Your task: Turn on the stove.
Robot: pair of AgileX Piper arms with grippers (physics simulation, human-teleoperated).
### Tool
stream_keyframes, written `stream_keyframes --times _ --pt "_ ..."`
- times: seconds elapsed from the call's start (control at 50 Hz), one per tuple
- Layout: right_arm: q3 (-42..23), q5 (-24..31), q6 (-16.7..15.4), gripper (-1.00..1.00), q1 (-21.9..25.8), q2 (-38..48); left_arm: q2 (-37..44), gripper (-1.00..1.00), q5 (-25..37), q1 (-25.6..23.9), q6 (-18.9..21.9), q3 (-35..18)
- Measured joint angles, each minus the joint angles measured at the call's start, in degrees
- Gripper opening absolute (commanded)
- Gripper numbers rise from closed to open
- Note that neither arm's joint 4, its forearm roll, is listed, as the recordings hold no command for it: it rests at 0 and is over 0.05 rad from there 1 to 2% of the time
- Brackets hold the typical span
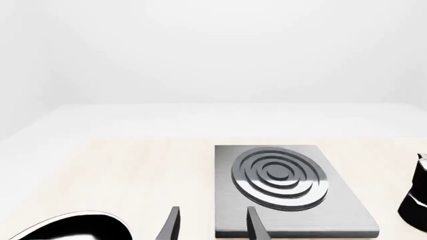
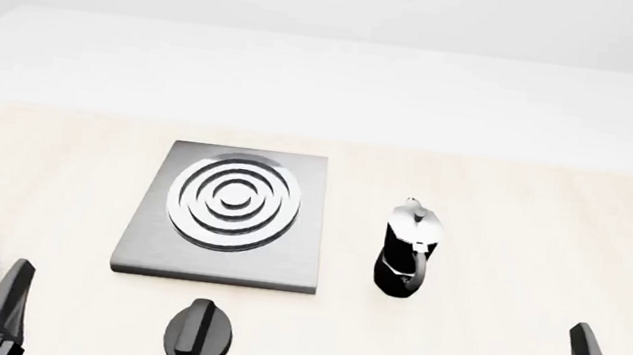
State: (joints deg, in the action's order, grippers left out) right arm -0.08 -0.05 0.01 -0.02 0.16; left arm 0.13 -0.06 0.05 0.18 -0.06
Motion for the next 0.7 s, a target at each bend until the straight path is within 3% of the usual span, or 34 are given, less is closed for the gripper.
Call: stream_keyframes --times 0.18,0.7 --pt "0.0 -0.2 -0.1 1.00 0.0 0.4 2.5 1.00 -0.9 -1.5 1.8 -0.4" --pt "0.0 -0.6 -0.7 1.00 0.2 1.1 37.6 1.00 -14.8 -14.5 -1.8 -4.2"
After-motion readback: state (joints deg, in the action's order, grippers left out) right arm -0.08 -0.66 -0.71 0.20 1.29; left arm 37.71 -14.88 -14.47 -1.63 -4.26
